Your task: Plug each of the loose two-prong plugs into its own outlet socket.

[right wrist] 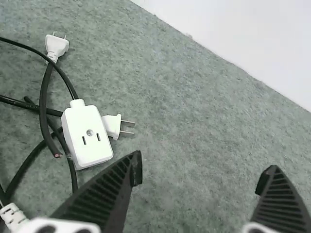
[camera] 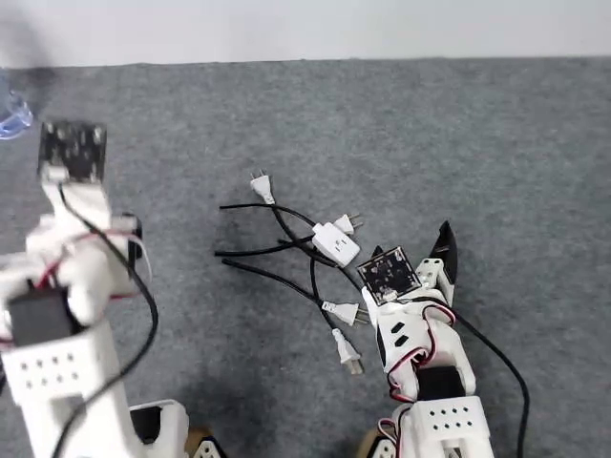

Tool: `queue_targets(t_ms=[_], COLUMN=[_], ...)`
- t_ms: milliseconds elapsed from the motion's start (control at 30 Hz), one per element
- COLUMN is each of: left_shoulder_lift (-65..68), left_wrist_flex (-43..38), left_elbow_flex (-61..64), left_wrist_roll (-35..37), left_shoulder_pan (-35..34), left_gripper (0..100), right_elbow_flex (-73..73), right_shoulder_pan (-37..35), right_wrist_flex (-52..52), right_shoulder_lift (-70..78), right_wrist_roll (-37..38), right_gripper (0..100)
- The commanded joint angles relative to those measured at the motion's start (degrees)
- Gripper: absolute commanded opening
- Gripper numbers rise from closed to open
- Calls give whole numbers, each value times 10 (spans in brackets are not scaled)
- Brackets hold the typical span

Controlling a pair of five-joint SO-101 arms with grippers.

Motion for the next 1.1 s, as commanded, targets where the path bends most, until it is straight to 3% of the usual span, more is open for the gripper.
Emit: queue_targets(t_ms=[0, 167, 767, 933, 1067], left_shoulder_lift=[-94, -209, -450, -518, -533], left_wrist_flex=[-87, -226, -433, -396, -337], left_elbow_flex=[126, 318, 663, 679, 678], left_wrist_roll=[5, 7, 8, 8, 5], left_shoulder_pan=[-1, -1, 4, 9, 77], left_gripper=[91, 91, 91, 90, 89], right_elbow_flex=[8, 8, 8, 8, 8], right_shoulder_pan=[-14, -14, -16, -33, -37], right_wrist_flex=[-1, -1, 1, 2, 3], right_shoulder_lift=[-4, -4, -4, 0, 1], right_wrist_roll=[-2, -2, -2, -2, -2], right_gripper=[372, 372, 372, 372, 372])
